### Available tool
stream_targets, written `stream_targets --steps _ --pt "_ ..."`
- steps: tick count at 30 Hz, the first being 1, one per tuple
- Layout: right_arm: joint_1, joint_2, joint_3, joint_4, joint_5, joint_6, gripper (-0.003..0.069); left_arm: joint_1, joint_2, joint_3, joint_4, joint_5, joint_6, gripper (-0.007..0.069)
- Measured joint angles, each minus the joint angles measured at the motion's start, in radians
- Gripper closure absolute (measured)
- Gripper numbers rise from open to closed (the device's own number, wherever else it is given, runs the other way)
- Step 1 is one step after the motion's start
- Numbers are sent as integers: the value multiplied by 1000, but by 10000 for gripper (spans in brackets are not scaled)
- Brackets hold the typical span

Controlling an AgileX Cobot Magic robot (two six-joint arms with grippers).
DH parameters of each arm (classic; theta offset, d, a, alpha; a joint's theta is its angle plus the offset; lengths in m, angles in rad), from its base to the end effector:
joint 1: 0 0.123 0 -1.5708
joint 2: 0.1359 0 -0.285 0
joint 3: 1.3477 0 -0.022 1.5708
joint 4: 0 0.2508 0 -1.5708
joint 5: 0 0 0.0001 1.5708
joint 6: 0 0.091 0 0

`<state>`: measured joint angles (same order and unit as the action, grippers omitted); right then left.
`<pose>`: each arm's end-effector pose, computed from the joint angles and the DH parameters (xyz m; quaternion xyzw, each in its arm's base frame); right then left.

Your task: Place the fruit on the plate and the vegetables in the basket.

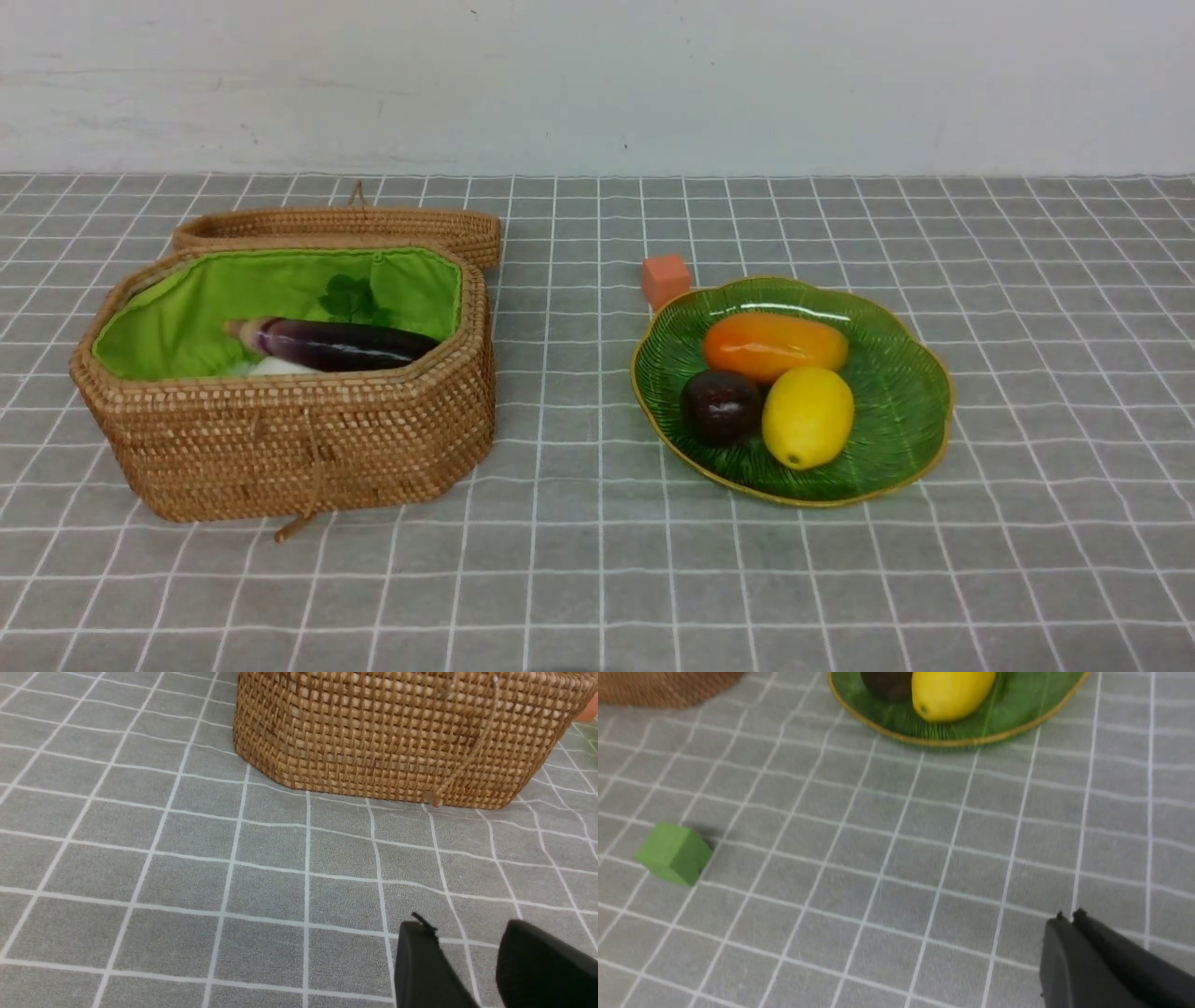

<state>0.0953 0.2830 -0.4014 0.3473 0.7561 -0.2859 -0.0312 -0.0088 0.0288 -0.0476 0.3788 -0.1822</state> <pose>0.0551 0.0266 0.2676 -0.1120 0.8538 0.1183 0.4945 0.0526 -0.0032 0.1700 -0.0736 0.8048 -0.0827 0.5832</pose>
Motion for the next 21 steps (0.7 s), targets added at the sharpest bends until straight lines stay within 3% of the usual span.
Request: stream_targets --steps 15,21 --pt "-242 -260 51 -2 -62 -1 655 0 0 0 0 0 0 386" --pt "-261 -295 144 -126 -129 -106 652 0 0 0 0 0 0 386"
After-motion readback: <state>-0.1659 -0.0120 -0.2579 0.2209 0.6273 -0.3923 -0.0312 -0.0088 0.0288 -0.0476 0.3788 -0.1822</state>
